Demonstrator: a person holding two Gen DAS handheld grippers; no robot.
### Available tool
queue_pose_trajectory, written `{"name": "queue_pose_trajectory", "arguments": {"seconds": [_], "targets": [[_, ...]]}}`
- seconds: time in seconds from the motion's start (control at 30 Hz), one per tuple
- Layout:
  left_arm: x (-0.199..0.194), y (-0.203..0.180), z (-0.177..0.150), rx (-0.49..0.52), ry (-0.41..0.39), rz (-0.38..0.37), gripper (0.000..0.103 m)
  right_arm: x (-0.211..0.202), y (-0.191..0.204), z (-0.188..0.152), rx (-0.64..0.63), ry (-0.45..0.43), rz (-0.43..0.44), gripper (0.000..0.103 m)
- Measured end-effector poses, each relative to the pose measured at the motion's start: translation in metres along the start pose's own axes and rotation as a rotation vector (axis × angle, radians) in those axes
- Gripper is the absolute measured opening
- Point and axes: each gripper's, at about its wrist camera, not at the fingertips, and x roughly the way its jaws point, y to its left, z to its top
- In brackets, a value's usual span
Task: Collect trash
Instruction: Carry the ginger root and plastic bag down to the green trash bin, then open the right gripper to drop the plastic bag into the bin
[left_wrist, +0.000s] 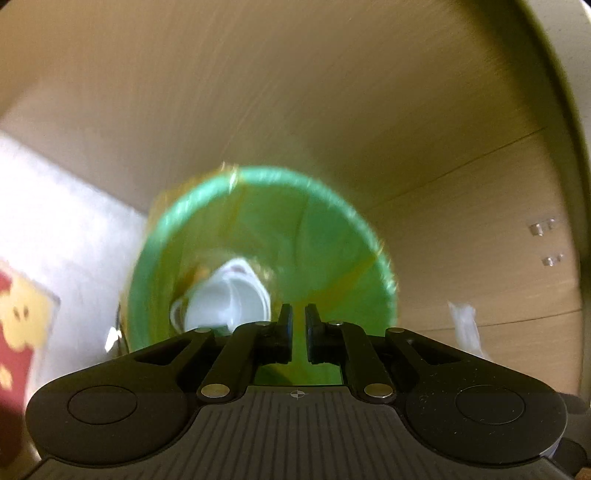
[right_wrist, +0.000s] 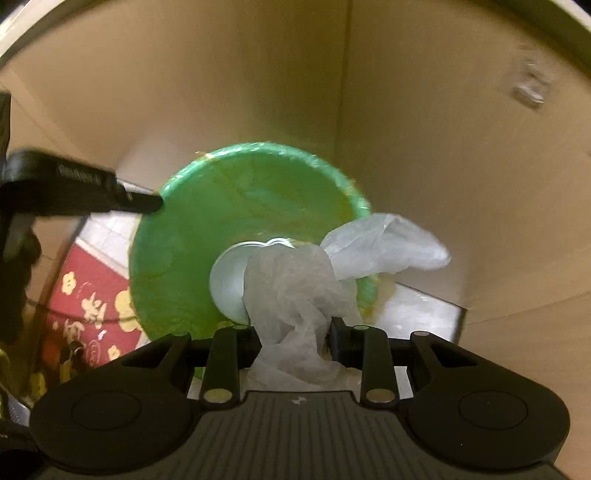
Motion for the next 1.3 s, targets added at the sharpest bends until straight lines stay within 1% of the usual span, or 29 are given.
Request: {"name": "queue_pose_trajectory", "arguments": {"seconds": [0.07, 0.1, 0.17, 0.2, 0.23, 0.27, 0.3, 0.33, 0.53, 0.63, 0.7, 0.8, 0.87, 1.0, 1.07, 1.13, 1.2, 1.3], "targets": [[0.003, 0.002, -0.011, -0.006, 0.018, -0.019, 0.009, 0.007, 0.006, 0.009, -0.010, 0.004, 0.035, 0.029], [0.003, 0.003, -0.015, -0.027, 0.023, -0.032, 0.010, 0.011, 0.009, 0.015, -0.017, 0.007, 0.048, 0.029], [0.002, 0.004, -0.022, -0.079, 0.017, -0.059, 0.016, 0.019, 0.013, 0.028, -0.012, 0.013, 0.094, 0.032], [-0.001, 0.006, -0.023, -0.091, 0.011, -0.049, 0.016, 0.023, 0.014, 0.035, 0.003, 0.021, 0.131, 0.036], [-0.004, 0.007, -0.026, -0.091, 0.003, -0.024, 0.017, 0.026, 0.014, 0.040, 0.015, 0.032, 0.159, 0.043], [-0.007, 0.008, -0.028, -0.084, -0.012, 0.004, 0.017, 0.029, 0.016, 0.045, 0.021, 0.039, 0.171, 0.046], [-0.013, 0.010, -0.031, -0.077, -0.033, 0.029, 0.017, 0.031, 0.019, 0.050, 0.020, 0.039, 0.169, 0.052], [-0.015, 0.011, -0.034, -0.079, -0.049, 0.045, 0.017, 0.032, 0.022, 0.053, 0.009, 0.037, 0.157, 0.054], [-0.033, 0.020, -0.049, -0.142, -0.127, 0.120, 0.018, 0.034, 0.041, 0.053, -0.099, 0.087, 0.101, 0.054], [-0.045, 0.030, -0.056, -0.176, -0.167, 0.127, 0.018, 0.032, 0.047, 0.052, -0.137, 0.101, 0.091, 0.054], [-0.061, 0.041, -0.061, -0.221, -0.213, 0.141, 0.018, 0.028, 0.056, 0.053, -0.161, 0.094, 0.082, 0.054], [-0.085, 0.062, -0.063, -0.291, -0.272, 0.186, 0.018, 0.021, 0.067, 0.057, -0.187, 0.068, 0.059, 0.054], [-0.100, 0.077, -0.062, -0.327, -0.296, 0.220, 0.018, 0.015, 0.074, 0.061, -0.176, 0.049, 0.040, 0.054], [-0.127, 0.108, -0.053, -0.364, -0.350, 0.284, 0.018, -0.006, 0.086, 0.061, -0.126, 0.015, 0.039, 0.054], [-0.144, 0.129, -0.047, -0.384, -0.390, 0.302, 0.018, -0.020, 0.089, 0.056, -0.083, -0.006, 0.013, 0.054], [-0.153, 0.147, -0.040, -0.388, -0.417, 0.309, 0.018, -0.029, 0.085, 0.047, -0.022, -0.017, -0.026, 0.054], [-0.155, 0.168, -0.029, -0.377, -0.407, 0.313, 0.018, -0.037, 0.076, 0.031, 0.035, -0.015, -0.103, 0.054], [-0.159, 0.197, -0.011, -0.341, -0.343, 0.315, 0.018, -0.052, 0.062, 0.000, 0.097, -0.020, -0.289, 0.054]]}}
